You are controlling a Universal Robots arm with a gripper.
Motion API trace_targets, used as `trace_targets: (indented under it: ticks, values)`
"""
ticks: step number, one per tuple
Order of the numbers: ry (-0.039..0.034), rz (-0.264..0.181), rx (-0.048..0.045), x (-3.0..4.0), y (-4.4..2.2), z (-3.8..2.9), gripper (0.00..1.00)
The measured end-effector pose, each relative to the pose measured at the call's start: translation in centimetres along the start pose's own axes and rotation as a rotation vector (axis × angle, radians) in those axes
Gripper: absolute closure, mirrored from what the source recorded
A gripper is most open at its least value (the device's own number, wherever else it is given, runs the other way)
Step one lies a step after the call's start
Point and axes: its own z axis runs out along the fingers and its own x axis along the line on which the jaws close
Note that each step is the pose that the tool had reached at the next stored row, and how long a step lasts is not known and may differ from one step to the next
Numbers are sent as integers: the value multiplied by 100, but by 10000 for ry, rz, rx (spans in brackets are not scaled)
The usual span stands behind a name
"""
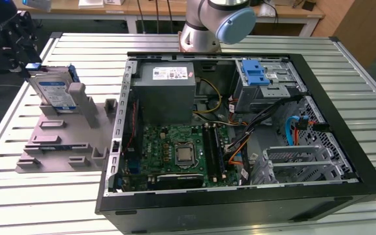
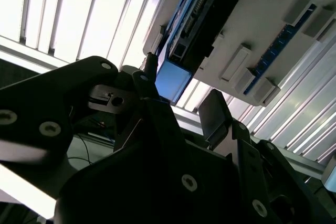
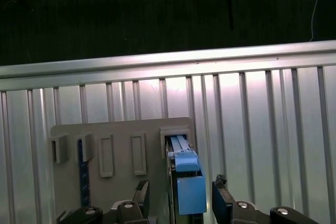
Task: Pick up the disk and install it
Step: 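Pick up the disk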
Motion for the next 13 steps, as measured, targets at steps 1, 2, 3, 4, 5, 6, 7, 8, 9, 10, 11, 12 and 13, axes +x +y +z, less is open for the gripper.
trace_targets:
  ticks: [1,2,3,4,5,6,7,8,9,10,11,12,13]
  values:
    - [0,0,0,0,0,4,41]
    - [0,0,1,0,1,9,41]
    - [-1,0,0,0,2,12,41]
    - [1,2,1,-2,8,14,41]
    - [1,2,2,-5,9,16,41]
    - [2,0,3,-7,10,19,41]
    - [4,0,2,-10,10,21,41]
    - [4,0,2,-13,10,24,41]
    - [5,-1,2,-14,10,28,41]
    - [5,-1,1,-15,10,32,41]
    - [5,0,1,-17,10,36,41]
    - [5,0,1,-18,11,39,41]
    - [5,0,1,-18,11,40,41]
